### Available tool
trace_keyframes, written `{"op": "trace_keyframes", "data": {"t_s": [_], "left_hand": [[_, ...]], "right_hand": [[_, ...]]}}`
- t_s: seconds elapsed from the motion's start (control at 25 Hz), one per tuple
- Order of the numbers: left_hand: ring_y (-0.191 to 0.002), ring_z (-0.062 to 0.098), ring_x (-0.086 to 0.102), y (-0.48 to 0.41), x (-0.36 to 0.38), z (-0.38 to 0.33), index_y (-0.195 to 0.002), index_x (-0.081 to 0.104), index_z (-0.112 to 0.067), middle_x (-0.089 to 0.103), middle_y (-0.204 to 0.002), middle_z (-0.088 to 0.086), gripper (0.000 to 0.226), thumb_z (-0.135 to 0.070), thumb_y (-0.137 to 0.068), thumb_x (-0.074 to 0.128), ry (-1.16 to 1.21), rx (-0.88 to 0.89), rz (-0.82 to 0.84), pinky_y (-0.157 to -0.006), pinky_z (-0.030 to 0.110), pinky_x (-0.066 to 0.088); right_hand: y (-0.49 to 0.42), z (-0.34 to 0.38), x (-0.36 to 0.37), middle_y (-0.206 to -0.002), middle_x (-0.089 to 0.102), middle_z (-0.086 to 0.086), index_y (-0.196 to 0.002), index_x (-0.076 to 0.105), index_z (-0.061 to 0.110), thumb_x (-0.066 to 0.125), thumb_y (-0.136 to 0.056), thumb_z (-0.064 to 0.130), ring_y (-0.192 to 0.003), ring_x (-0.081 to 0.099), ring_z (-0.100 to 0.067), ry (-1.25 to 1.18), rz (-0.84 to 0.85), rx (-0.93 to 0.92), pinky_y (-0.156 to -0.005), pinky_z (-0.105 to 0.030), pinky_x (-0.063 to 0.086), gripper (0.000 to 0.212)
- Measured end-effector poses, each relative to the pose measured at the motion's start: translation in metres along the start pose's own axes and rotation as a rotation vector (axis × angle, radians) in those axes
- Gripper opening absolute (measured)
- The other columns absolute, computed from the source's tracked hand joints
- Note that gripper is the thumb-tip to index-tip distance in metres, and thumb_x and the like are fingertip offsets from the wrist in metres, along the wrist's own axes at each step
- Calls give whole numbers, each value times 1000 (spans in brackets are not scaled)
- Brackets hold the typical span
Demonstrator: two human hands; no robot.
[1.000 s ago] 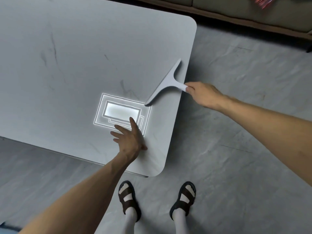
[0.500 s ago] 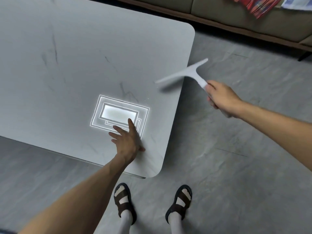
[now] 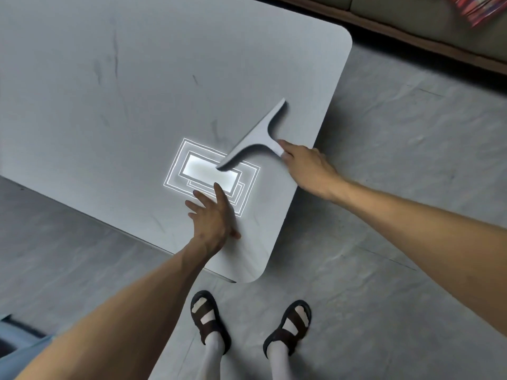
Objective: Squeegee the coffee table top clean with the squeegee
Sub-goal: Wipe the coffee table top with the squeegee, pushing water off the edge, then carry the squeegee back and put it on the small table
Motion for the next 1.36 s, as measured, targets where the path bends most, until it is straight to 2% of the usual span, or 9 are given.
{"op": "trace_keyframes", "data": {"t_s": [0.16, 0.28, 0.4, 0.6, 0.72, 0.92, 1.16, 1.28, 1.36], "left_hand": [[-135, 68, -3, 2, -2, 0, -153, -12, -12, -11, -152, 41, 134, -28, -65, 88, 12, 2, 10, -109, 67, 26], [-134, 69, -1, 5, -5, -3, -152, -12, -11, -9, -151, 43, 134, -31, -65, 88, -13, 2, 3, -109, 67, 28], [-134, 69, 0, 5, -6, -4, -152, -11, -12, -7, -151, 43, 134, -33, -64, 88, -12, 8, -6, -108, 67, 29], [-134, 70, -1, 6, -7, -3, -152, -12, -11, -8, -151, 43, 134, -31, -65, 88, 6, 17, -11, -109, 67, 27], [-134, 69, -2, 6, -7, -2, -152, -13, -12, -10, -151, 42, 134, -30, -66, 88, 12, 22, -6, -110, 67, 25], [-135, 68, -2, 8, -8, -2, -153, -11, -11, -10, -152, 41, 134, -28, -65, 89, 3, -1, -4, -111, 66, 25], [-136, 66, -5, 15, -10, -5, -153, -9, -14, -12, -153, 39, 133, -29, -64, 89, -20, -49, 11, -112, 66, 21], [-140, 61, 2, 27, -18, -1, -151, 2, -9, 1, -153, 38, 108, -30, -75, 76, 65, -80, 72, -116, 60, 19], [-137, 49, 32, 41, -38, 8, -145, 28, -2, 33, -147, 33, 77, -30, -82, 60, 240, -71, 63, -113, 48, 31]], "right_hand": [[60, -80, -26, -107, 69, -14, -139, 41, 46, 37, -101, 30, -90, 61, -41, 176, -51, 31, -68, -38, 45, 41], [91, -116, -55, -106, 71, -10, -136, 48, 45, 40, -100, 35, -88, 63, -38, 258, -45, 90, -68, -38, 47, 38], [89, -115, -81, -107, 72, -8, -134, 51, 45, 42, -99, 37, -89, 64, -37, 324, -85, 68, -70, -39, 50, 36], [16, -50, -75, -100, 65, -2, -133, 49, 42, 33, -99, 35, -95, 59, -35, 46, -85, 42, -74, -35, 45, 38], [-4, -28, -41, -124, 64, -3, -139, 45, 40, 31, -98, 35, -110, 57, -33, -37, -22, 47, -93, -40, 47, 43], [52, -68, -47, -102, 70, -14, -134, 47, 44, 40, -99, 34, -85, 61, -41, 255, -155, 14, -70, -42, 50, 37], [117, -107, -45, -107, 71, -10, -132, 50, 47, 41, -98, 37, -90, 63, -38, 356, -64, 117, -73, -40, 51, 36], [139, -84, -51, -108, 70, -6, -129, 51, 47, 40, -98, 37, -94, 62, -37, 347, -67, 137, -73, -39, 48, 35], [149, -59, -52, -100, 69, -4, -127, 54, 43, 38, -97, 36, -90, 60, -35, 241, -63, 170, -71, -37, 47, 34]]}}
Point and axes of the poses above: each hand's wrist, its own y-axis away from the middle knuckle, its own x-axis out of the palm, z = x × y, the point moved 10 cm from there along -y, towards the middle knuckle
